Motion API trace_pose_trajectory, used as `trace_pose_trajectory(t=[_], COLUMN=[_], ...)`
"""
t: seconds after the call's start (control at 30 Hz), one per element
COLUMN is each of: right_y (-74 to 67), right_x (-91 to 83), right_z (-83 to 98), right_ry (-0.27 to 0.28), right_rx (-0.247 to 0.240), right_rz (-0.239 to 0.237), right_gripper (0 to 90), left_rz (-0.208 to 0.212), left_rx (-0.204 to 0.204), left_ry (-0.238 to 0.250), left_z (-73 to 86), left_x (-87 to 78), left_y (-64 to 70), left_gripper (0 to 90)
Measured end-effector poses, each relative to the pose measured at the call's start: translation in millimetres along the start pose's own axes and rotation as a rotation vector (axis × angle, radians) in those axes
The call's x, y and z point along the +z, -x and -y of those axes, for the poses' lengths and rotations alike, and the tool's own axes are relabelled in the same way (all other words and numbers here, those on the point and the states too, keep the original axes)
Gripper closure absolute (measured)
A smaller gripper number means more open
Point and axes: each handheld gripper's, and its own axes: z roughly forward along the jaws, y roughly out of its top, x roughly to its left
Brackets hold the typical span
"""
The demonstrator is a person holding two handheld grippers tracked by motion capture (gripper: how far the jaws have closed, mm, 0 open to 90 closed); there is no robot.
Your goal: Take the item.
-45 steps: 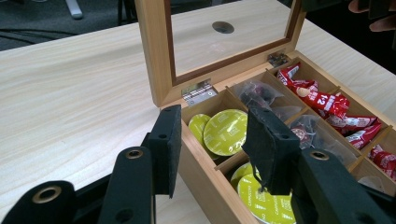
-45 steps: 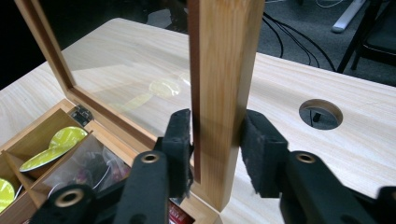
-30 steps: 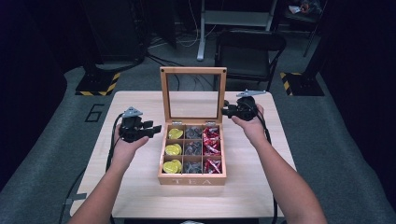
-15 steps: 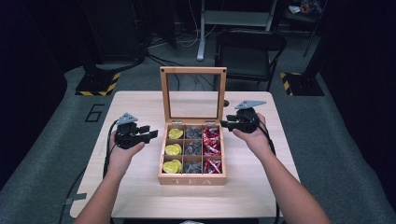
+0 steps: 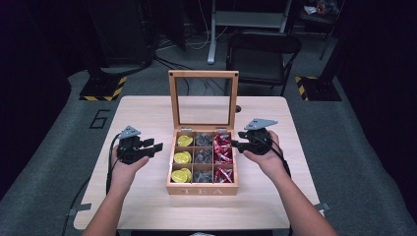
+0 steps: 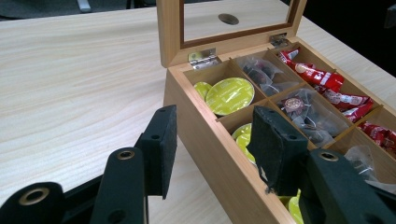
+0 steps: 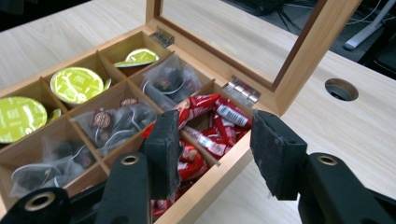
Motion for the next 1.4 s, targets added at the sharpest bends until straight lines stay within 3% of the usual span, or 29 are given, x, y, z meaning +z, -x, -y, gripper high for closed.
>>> trace_pose_trajectory(t=[0.47, 0.87, 1.2, 1.4], right_y=[-31.7, -42.6, -53.8, -56.8], right_x=[-10.6, -5.5, 6.9, 10.4], right_z=[19.8, 39.8, 52.1, 56.2], right_ry=[0.002, 0.009, -0.017, -0.023], right_rx=[-0.034, -0.011, -0.036, -0.004], right_rz=[-0.086, -0.115, -0.134, -0.157], right_gripper=[61.4, 61.1, 61.3, 60.6], left_rz=[-0.002, -0.006, -0.004, -0.008], left_rx=[0.018, 0.005, 0.008, 0.003], left_ry=[-0.004, -0.002, -0.009, -0.015], left_z=[11.3, 22.4, 29.5, 33.4], left_x=[-1.0, -4.1, -4.7, -3.8], left_y=[4.2, 3.1, 4.0, 3.7], left_gripper=[51.2, 50.4, 50.4, 50.4])
